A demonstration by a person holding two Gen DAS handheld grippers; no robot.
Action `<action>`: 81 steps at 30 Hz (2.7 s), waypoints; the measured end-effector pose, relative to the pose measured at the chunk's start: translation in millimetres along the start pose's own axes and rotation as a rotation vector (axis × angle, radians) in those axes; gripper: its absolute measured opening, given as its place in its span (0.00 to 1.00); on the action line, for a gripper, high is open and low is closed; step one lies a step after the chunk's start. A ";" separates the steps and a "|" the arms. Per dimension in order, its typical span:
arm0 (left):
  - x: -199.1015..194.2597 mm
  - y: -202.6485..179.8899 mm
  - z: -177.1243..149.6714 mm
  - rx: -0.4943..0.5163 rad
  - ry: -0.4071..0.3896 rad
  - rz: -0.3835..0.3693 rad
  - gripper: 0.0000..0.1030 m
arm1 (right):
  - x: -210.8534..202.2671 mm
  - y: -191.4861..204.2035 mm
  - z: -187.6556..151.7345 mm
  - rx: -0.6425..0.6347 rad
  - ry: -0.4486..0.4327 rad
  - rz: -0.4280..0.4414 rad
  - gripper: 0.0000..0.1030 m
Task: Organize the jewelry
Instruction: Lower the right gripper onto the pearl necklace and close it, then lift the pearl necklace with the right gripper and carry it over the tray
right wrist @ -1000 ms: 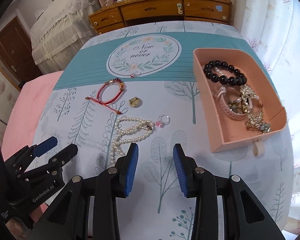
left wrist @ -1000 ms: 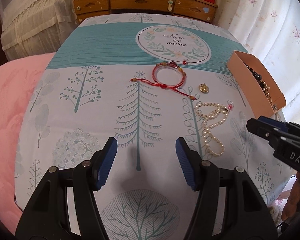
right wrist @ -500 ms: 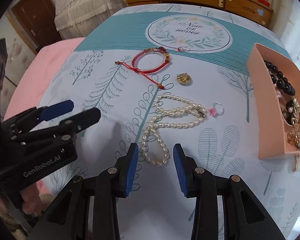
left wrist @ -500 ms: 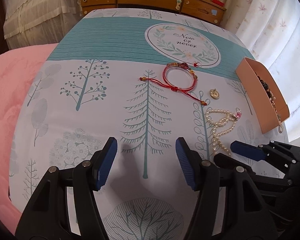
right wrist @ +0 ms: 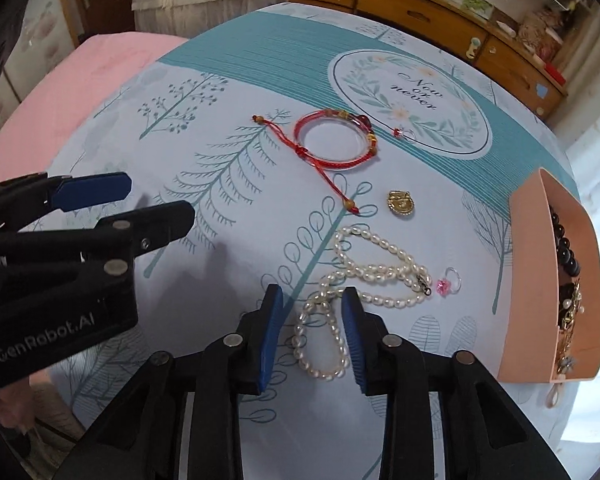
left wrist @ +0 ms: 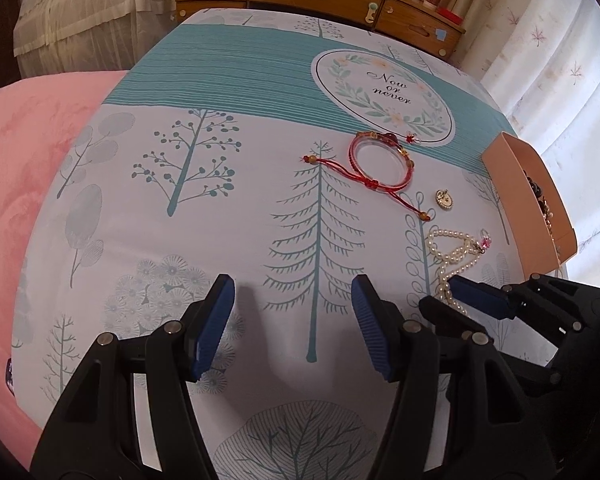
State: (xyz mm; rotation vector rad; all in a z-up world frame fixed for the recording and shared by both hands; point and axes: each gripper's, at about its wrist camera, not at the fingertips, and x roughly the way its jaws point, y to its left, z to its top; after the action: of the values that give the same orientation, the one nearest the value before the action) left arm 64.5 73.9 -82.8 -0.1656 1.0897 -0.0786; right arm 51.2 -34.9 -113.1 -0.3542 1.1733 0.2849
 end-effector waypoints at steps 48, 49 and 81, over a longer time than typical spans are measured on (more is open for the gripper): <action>-9.1 -26.3 -10.2 0.096 0.004 0.015 0.56 | -137.3 -113.2 8.1 0.339 -0.311 0.111 0.04; -9.7 -28.9 -10.6 0.104 0.004 0.018 0.56 | -144.5 -119.7 7.0 0.351 -0.329 0.105 0.04; 2.6 -32.1 46.8 0.088 0.053 -0.099 0.56 | -267.0 -281.7 -41.1 0.630 -0.584 -0.035 0.04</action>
State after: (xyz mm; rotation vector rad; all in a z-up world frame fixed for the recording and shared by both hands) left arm 107.8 46.4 -58.4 -0.1393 1.1287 -0.2203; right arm 31.7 -317.2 155.8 0.2543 0.6275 -0.0276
